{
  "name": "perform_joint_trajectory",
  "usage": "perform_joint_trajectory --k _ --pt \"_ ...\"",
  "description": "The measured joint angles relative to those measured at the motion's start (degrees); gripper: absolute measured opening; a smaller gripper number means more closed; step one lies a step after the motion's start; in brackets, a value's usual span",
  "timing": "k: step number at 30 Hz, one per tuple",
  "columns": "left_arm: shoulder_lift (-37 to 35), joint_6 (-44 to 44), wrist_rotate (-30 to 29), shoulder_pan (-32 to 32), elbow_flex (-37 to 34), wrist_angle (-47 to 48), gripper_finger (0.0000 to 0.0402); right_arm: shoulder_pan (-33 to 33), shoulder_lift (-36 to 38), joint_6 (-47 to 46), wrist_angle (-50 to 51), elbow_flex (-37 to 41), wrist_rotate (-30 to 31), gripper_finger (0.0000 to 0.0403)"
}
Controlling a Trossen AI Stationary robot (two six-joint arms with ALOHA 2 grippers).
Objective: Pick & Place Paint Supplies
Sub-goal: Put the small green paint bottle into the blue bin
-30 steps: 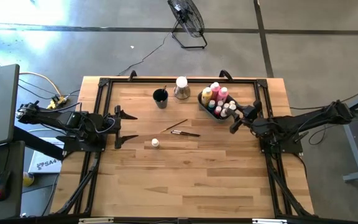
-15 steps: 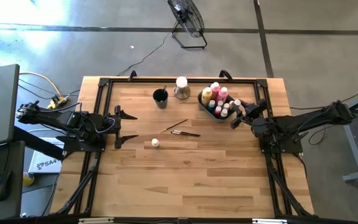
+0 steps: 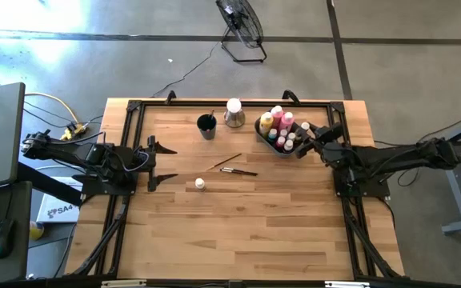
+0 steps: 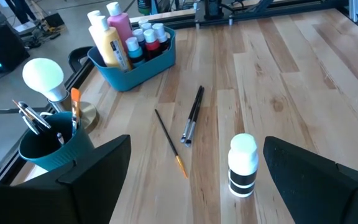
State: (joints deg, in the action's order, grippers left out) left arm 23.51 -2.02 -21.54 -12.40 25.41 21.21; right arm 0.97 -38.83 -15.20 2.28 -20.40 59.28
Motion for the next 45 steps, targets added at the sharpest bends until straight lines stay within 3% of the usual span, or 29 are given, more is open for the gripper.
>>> perform_joint_trajectory --k 10,19,37,45 --pt "0.0 0.0 -0.06 0.0 0.0 -0.01 0.0361 0.02 0.0 -8.4 5.59 -0.02 -8.05 0.0118" --pt "-0.02 0.0 -0.22 -0.01 0.0 -0.02 0.0361 0.02 0.07 -9.86 8.09 -0.15 -7.57 0.0119" --pt "-0.01 0.0 -0.2 -0.01 0.0 -0.02 0.0361 0.26 1.76 -1.13 3.83 0.02 -5.57 0.0119" --pt "0.0 0.0 -0.18 0.01 0.0 -0.02 0.0361 0.26 2.29 -5.09 8.89 0.02 -5.96 0.0115"
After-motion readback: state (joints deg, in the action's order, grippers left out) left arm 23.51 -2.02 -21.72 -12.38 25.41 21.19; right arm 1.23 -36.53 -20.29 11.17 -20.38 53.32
